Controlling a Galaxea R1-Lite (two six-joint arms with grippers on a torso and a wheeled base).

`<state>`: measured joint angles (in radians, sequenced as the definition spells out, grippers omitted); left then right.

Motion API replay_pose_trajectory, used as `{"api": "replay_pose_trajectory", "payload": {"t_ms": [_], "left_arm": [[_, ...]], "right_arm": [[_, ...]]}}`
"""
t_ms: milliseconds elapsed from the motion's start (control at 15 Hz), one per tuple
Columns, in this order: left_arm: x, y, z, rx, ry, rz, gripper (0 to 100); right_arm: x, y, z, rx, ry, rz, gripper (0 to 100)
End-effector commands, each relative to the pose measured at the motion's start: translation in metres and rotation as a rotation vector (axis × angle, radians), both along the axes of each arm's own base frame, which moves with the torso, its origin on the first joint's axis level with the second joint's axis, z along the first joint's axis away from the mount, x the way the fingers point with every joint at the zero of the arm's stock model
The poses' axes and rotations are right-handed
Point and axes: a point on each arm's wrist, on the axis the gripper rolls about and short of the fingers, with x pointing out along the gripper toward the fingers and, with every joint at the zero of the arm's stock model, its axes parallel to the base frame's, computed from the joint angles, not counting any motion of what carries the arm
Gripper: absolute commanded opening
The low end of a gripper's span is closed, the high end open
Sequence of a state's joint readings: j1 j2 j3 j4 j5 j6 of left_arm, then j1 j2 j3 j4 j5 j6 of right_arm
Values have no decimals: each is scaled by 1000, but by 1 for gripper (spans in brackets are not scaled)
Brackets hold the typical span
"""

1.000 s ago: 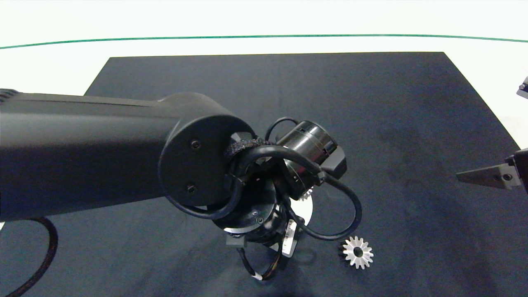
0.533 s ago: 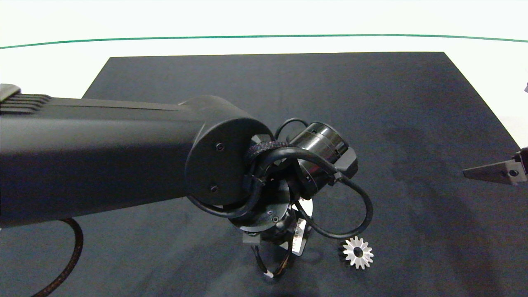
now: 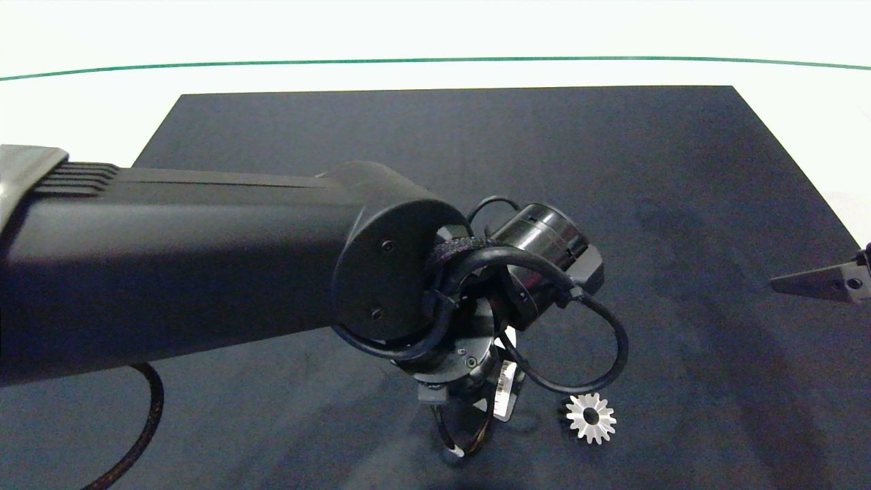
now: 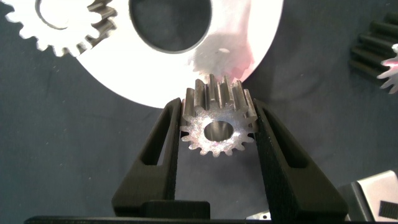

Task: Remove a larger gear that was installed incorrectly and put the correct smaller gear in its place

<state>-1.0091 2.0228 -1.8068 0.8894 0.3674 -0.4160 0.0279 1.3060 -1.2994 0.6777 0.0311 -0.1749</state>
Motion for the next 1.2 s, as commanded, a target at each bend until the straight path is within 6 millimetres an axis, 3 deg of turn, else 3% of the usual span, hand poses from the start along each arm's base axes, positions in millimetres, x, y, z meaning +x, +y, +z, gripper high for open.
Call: {"api": "replay_pose_trajectory", "payload": {"t_ms": [67, 733, 1200], "left_arm": [[0, -2, -1, 4, 2, 2, 7], [2, -6, -6, 12, 7, 1, 7], [-1, 6, 1, 39, 1, 47, 7]], "right_arm": [[0, -1, 0, -1, 3, -5, 100], [0, -2, 0, 2, 3, -6, 100], [0, -2, 0, 2, 3, -6, 100]]}}
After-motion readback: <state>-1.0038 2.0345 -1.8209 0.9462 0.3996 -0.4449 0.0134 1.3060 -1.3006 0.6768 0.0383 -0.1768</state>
